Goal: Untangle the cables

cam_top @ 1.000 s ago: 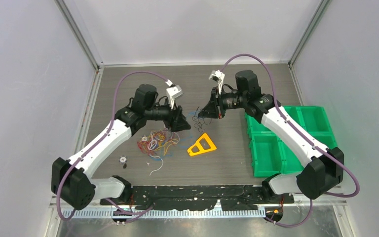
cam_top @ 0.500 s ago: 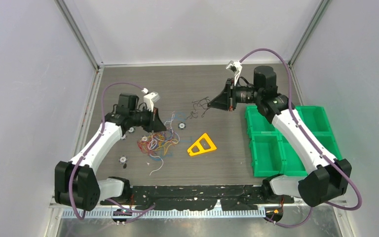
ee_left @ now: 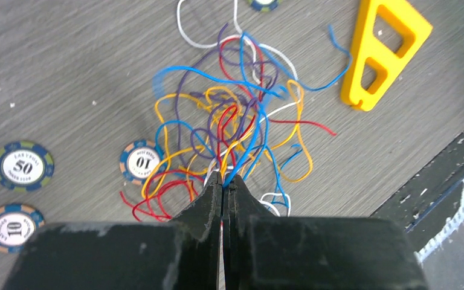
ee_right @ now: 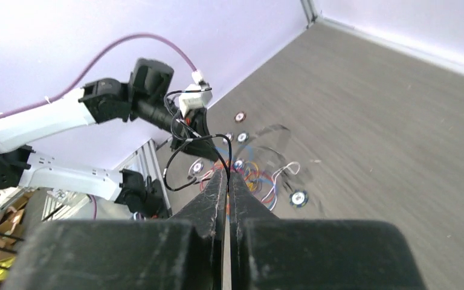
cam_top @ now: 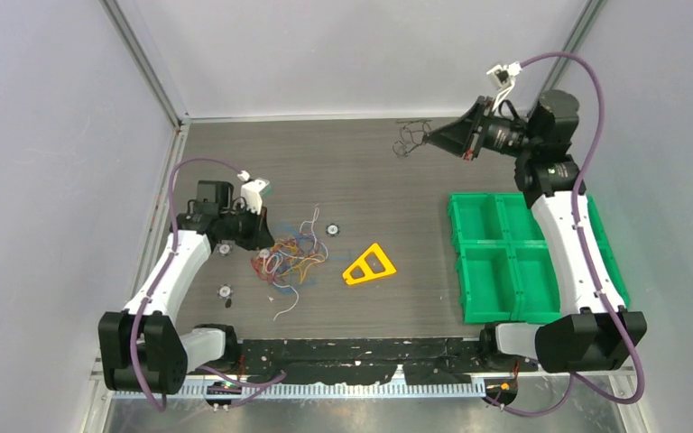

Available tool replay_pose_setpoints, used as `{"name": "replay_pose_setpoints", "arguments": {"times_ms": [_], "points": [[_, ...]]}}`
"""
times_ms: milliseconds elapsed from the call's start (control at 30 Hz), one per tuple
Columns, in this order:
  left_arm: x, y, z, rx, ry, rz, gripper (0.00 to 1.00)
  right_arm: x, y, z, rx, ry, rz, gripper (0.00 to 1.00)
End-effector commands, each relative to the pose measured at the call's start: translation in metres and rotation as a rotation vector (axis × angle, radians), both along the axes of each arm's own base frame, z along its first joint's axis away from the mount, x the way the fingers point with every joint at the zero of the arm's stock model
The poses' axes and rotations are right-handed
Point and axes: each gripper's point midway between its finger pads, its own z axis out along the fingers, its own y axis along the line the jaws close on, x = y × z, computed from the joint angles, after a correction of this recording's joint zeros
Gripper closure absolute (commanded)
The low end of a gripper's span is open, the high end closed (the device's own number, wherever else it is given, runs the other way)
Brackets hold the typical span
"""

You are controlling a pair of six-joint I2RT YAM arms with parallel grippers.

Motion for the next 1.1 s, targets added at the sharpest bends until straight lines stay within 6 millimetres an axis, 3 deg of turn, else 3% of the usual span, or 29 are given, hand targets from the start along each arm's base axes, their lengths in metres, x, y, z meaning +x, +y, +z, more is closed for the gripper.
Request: {"name": "replay_pose_setpoints", "arguments": {"times_ms": [0,100,133,200,300,433,533,567,600,633,700,833,967,1067], "points": [[-0.004,0.017,-0.013,0.080,0.004,0.004,1.00,-0.017,-0.008,0.054,0.048,-0.114,0.025,0.95],[-0.006,0.008,-0.003,0.033,-0.013,-0.047,1.00,-0.010,-0.020,0.047,0.028,-0.096,-0.022,0.95],[-0.007,0.004,0.003,0.013,-0.020,-0.062,0.87,-0.008,-0.022,0.039,0.019,-0.048,-0.039,0.95],[-0.007,-0.002,0.022,-0.020,-0.052,-0.089,0.49,-0.004,-0.029,0.027,-0.029,-0.017,-0.085,0.95],[-0.009,-0.006,0.051,-0.042,-0.137,-0.110,0.03,0.005,-0.043,0.012,-0.157,-0.047,-0.183,0.95],[-0.014,-0.010,0.081,-0.045,-0.250,-0.138,0.01,0.006,-0.076,-0.019,-0.369,-0.003,-0.310,0.94],[-0.021,-0.015,0.099,-0.049,-0.290,-0.160,0.00,0.007,-0.122,-0.035,-0.532,0.001,-0.425,0.95],[-0.023,-0.017,0.103,-0.045,-0.295,-0.166,0.00,-0.001,-0.132,-0.047,-0.589,0.030,-0.419,0.95],[-0.024,-0.017,0.106,-0.038,-0.300,-0.168,0.00,-0.003,-0.155,-0.053,-0.639,0.051,-0.477,0.95],[-0.025,-0.018,0.110,-0.034,-0.309,-0.171,0.01,-0.014,-0.166,-0.063,-0.702,0.071,-0.463,0.95],[-0.027,-0.021,0.116,-0.040,-0.324,-0.179,0.01,-0.033,-0.219,-0.078,-0.799,0.143,-0.561,0.95],[-0.031,-0.028,0.122,-0.065,-0.335,-0.197,0.00,-0.082,-0.293,-0.109,-0.959,0.274,-0.633,0.95],[-0.032,-0.034,0.123,-0.073,-0.325,-0.212,0.00,-0.122,-0.335,-0.140,-0.991,0.428,-0.615,0.95],[-0.033,-0.037,0.123,-0.076,-0.322,-0.214,0.00,-0.141,-0.356,-0.156,-0.987,0.498,-0.598,0.95]]}}
